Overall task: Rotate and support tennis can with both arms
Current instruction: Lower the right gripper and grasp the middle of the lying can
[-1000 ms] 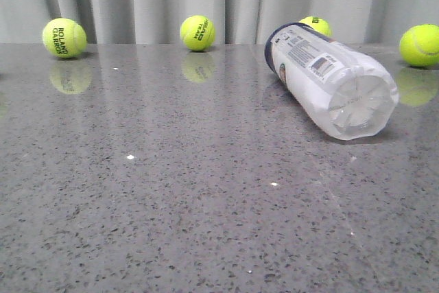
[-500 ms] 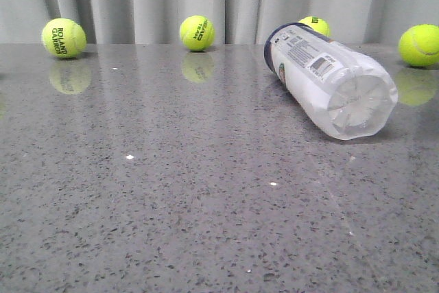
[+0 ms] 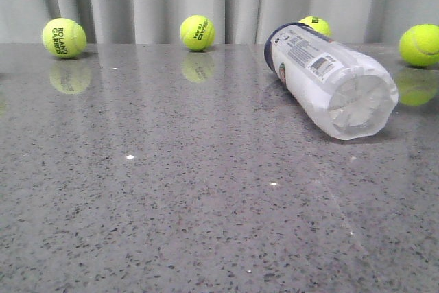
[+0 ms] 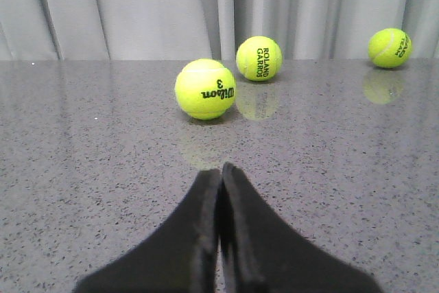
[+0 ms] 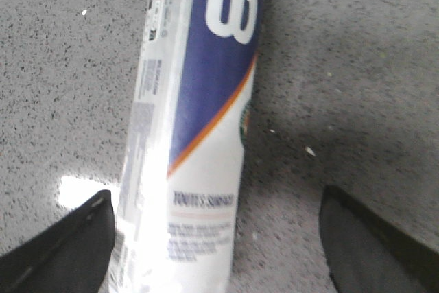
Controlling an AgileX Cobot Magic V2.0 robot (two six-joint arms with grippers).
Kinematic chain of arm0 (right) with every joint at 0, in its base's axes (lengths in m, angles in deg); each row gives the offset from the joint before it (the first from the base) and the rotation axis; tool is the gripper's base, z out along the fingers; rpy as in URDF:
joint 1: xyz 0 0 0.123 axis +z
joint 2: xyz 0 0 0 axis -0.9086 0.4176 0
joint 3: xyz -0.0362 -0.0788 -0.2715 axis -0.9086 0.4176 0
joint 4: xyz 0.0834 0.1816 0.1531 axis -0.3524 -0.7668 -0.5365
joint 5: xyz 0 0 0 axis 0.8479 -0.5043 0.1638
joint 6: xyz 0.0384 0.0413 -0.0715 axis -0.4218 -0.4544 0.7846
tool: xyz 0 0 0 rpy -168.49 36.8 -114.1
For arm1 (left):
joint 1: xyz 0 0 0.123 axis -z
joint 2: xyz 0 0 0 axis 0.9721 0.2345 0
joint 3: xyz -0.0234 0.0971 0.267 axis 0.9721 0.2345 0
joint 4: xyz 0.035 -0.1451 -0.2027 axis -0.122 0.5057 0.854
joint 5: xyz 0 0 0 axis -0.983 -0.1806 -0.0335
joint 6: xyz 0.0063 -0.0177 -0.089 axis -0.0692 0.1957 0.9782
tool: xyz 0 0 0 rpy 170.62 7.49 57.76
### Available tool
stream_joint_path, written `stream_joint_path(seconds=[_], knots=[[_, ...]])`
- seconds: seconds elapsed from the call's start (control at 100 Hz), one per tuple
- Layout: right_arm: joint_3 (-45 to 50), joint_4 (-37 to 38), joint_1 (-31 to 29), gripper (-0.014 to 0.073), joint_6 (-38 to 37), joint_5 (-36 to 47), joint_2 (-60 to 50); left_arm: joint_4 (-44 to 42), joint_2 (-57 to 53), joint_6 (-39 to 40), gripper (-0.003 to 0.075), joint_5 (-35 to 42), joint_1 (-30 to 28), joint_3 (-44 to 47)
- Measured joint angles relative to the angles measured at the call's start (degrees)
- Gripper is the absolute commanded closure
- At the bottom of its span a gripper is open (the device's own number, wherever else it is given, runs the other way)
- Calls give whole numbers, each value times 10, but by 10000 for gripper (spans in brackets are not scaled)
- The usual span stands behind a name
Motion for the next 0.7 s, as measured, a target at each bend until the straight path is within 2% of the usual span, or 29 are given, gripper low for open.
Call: stream_joint_path(seconds=[0.23,0.7], knots=[[-33,-38,3,-9,-4,-6,75,0,0,0,740,0,0,0],[-41,-49,5,-9,-14,8,162,0,0,0,740,0,0,0]])
